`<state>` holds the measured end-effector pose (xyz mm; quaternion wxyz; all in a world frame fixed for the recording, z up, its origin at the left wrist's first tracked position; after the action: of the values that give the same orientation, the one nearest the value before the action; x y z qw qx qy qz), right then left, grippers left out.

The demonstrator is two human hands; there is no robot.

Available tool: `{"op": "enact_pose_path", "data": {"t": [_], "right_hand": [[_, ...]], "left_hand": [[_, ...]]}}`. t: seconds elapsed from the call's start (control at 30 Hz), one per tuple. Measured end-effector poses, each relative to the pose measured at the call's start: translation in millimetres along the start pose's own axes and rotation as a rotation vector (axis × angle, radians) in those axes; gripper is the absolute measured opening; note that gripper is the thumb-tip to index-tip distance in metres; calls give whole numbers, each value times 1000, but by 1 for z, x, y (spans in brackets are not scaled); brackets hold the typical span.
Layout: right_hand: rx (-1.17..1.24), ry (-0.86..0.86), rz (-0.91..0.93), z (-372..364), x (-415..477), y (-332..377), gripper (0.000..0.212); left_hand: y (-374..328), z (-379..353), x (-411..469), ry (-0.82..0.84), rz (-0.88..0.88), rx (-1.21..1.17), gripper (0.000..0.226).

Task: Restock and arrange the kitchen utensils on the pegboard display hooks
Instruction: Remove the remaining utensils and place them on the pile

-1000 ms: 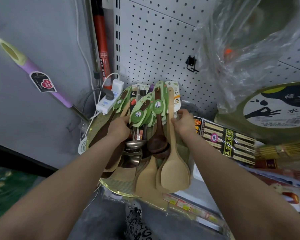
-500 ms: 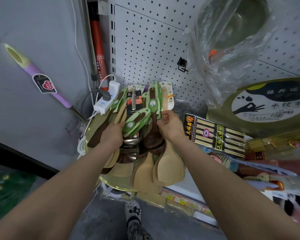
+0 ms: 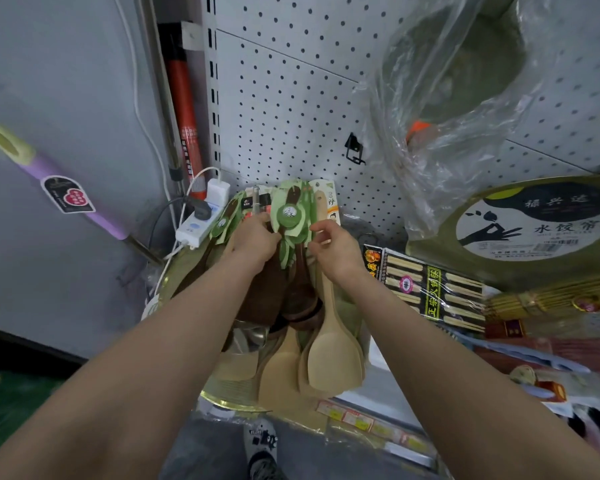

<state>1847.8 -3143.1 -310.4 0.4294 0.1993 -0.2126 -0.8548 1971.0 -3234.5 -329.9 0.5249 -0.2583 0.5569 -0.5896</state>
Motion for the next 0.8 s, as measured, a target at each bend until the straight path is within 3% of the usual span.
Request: {"op": "enact_pose_path", "data": {"t": [0.2,0.37,0.57,0.8], "right_hand": [[-30,3,-33,2,0,-19,26],[-38,-3,-31,0,-8,-15,25],[-42,-3,-18,2,-24,-7,26],[-15,-24,-9,26,-62,-1,27]], "left_hand": [[32,-18,5,99,128,-143,14],[35,-12,-12,138,149,79,31],[26,-25,-36,243,83,65,25],[-7,8,-79,255,-54,194,50]]}}
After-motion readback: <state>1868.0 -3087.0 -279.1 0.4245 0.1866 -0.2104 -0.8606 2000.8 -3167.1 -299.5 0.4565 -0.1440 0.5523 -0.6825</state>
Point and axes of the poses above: each hand's wrist, its own x-axis towards the middle knuckle, its own z-axis out of the back of the hand, y = z × x, the point moved 1 cm from there along x, towards the middle knuckle, and after that the axes turned 13 degrees about -x, right-handed, at the moved point
